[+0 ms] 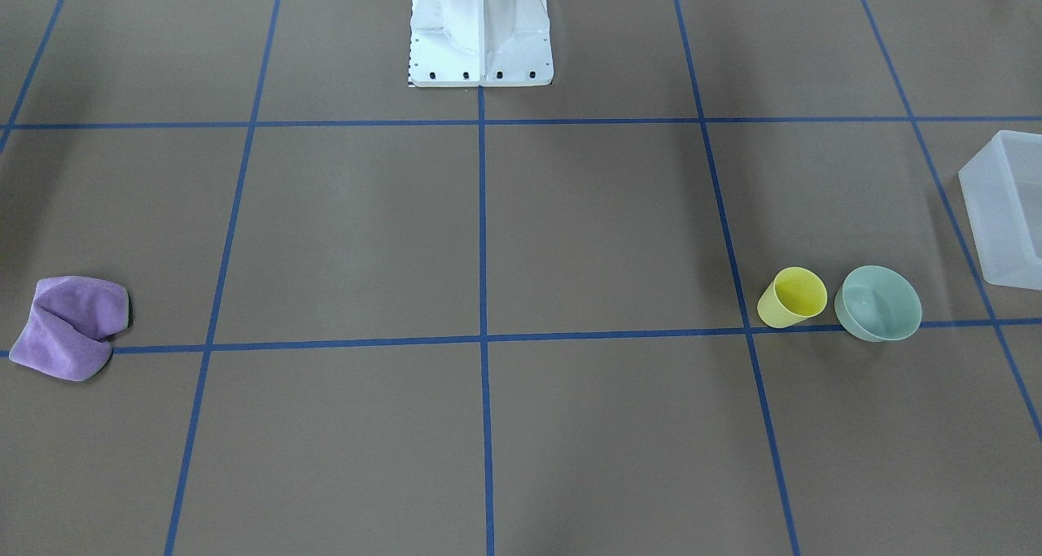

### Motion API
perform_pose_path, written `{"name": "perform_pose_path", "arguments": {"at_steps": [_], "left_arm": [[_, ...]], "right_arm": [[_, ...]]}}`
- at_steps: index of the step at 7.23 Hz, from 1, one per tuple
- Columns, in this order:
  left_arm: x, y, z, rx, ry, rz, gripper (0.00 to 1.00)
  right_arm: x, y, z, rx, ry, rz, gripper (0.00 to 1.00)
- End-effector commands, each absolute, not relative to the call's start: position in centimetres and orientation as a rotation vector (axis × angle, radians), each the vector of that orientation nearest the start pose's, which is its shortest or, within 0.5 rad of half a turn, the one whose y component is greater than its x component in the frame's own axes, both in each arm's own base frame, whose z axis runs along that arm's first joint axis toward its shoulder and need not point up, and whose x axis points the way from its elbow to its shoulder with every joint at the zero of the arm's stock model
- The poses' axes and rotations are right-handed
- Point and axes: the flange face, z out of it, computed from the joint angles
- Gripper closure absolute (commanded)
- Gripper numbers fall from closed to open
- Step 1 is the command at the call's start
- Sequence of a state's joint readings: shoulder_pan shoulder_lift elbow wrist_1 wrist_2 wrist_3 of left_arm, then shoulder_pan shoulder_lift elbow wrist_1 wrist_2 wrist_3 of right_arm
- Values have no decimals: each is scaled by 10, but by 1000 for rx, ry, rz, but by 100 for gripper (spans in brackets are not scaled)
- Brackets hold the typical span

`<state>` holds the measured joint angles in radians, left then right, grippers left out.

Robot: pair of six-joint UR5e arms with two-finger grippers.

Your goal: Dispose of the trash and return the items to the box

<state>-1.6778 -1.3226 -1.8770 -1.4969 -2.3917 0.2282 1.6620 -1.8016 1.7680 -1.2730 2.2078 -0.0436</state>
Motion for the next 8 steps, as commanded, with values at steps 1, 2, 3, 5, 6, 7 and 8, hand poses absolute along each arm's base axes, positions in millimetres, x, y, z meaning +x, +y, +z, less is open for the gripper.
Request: {"name": "perform_pose_path", "arguments": {"at_steps": [1, 2, 3, 5, 6, 7, 8], "left_arm": [[-103, -397, 594, 321, 785, 171, 1], [-102, -401, 595, 309, 811, 100, 1], [-97, -409, 574, 370, 893, 134, 1], [-98, -435, 530, 582, 871, 200, 1], [-45, -470, 494, 613, 897, 326, 1], [-9, -488, 494, 549, 939, 339, 1], [23, -513, 475, 534, 908, 301, 0]], "right_arm": [[109, -401, 645, 395, -632, -75, 0], [109, -398, 662, 383, -635, -73, 0], [107, -398, 660, 412, -665, -86, 0], [102, -399, 645, 421, -736, -70, 0], [101, -405, 629, 412, -763, 10, 0], [100, -407, 609, 421, -781, 59, 0], [93, -410, 602, 415, -790, 66, 0]]}}
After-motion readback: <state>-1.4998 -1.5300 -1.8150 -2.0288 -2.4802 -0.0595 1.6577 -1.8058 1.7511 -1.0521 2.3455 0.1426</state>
